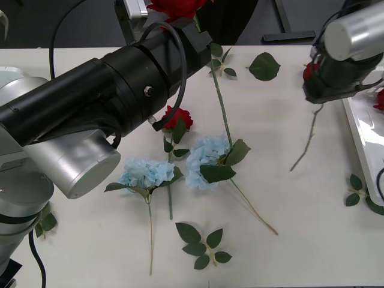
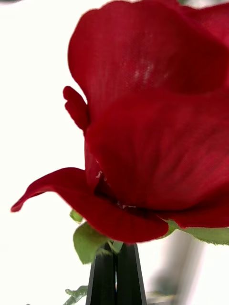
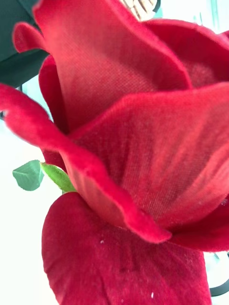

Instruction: Place the red flowers into the right box and the blue flowers into the left box. If a person shows an open palm, hand one flower to the person first, then continue sorting.

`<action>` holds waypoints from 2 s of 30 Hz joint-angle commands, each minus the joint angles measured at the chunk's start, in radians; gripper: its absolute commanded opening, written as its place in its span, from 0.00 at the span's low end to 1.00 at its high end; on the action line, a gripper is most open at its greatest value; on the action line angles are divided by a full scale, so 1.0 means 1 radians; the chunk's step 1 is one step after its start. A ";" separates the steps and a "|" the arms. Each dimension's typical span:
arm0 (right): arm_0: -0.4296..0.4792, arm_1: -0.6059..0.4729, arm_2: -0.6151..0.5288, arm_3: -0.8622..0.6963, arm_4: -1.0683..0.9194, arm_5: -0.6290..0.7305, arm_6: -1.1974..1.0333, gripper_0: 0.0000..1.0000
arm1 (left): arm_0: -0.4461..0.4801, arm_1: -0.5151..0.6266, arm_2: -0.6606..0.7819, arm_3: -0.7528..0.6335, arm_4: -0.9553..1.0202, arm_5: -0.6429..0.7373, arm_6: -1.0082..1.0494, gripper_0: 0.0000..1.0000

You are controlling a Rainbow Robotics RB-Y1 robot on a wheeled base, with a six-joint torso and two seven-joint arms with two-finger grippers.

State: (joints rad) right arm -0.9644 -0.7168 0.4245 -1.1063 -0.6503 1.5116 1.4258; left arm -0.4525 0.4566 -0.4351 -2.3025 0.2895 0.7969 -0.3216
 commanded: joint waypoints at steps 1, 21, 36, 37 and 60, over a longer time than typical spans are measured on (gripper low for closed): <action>-0.048 -0.174 -0.012 -0.030 0.001 -0.037 0.177 0.00 | -0.058 -0.053 -0.050 -0.006 -0.099 -0.016 0.134 0.00; -0.050 -0.293 0.238 0.445 0.248 -0.426 0.404 0.00 | -0.060 -0.118 -0.073 0.058 -0.250 -0.051 0.268 0.00; -0.050 -0.194 0.235 0.560 0.245 -0.447 0.392 0.42 | -0.060 -0.118 -0.073 0.058 -0.250 -0.051 0.268 0.00; -0.050 -0.194 0.231 0.562 0.241 -0.446 0.392 0.53 | -0.060 -0.118 -0.073 0.058 -0.250 -0.051 0.268 0.00; -0.051 -0.391 -0.001 0.258 -0.528 -0.004 0.976 0.90 | -0.060 -0.118 -0.073 0.058 -0.250 -0.051 0.268 0.00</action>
State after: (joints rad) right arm -0.9738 -1.0586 0.4382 -0.8033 -1.0873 1.4671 2.3161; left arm -0.4698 0.3618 -0.4894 -2.2313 0.0518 0.7609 -0.0896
